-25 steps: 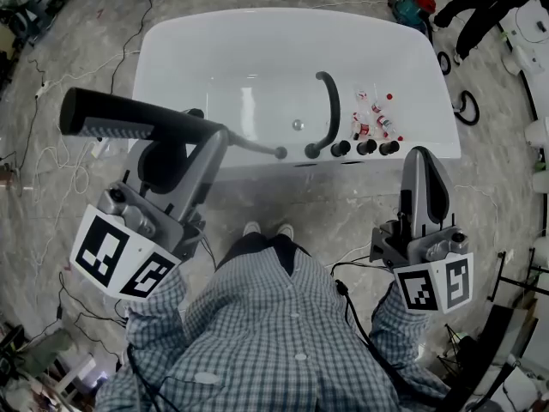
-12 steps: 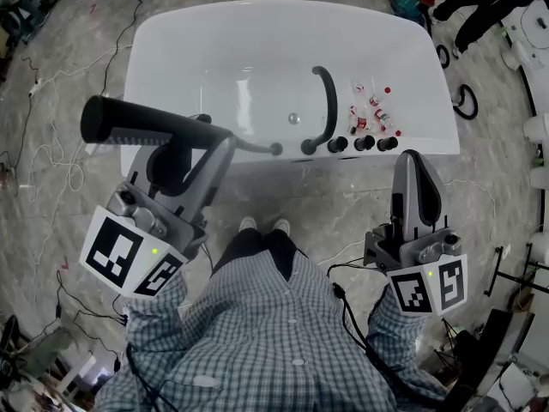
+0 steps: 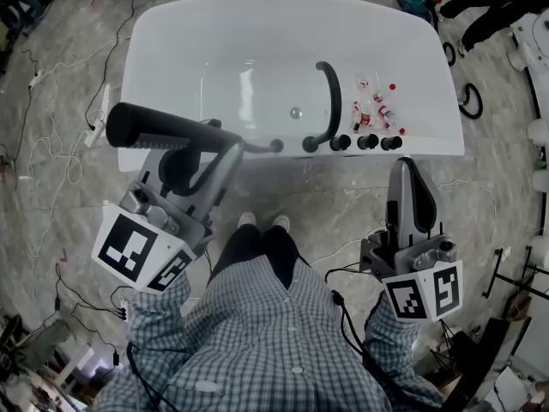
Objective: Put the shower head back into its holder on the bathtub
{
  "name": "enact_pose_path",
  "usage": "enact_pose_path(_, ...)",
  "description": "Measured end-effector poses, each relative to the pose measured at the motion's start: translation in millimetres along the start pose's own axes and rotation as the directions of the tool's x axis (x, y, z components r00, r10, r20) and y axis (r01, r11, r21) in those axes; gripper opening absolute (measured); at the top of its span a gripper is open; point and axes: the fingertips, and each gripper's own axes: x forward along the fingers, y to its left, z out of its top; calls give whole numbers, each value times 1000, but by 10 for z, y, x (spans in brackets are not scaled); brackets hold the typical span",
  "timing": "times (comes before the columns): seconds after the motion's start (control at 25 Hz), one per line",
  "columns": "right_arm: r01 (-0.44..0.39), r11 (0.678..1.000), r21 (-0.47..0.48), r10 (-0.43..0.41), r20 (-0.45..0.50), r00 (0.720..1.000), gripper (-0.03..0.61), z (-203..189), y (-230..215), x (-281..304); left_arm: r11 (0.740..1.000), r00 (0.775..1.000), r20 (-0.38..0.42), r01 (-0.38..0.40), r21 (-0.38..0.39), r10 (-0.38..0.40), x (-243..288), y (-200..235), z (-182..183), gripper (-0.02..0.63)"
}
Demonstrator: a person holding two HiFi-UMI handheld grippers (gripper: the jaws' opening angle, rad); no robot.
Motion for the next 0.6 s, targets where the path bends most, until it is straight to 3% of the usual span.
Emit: enact_pose_path(0.6, -6, 999, 31, 8, -69, 998, 15, -392, -236, 56, 1000, 997, -77, -13, -12, 12, 348, 35, -591, 129)
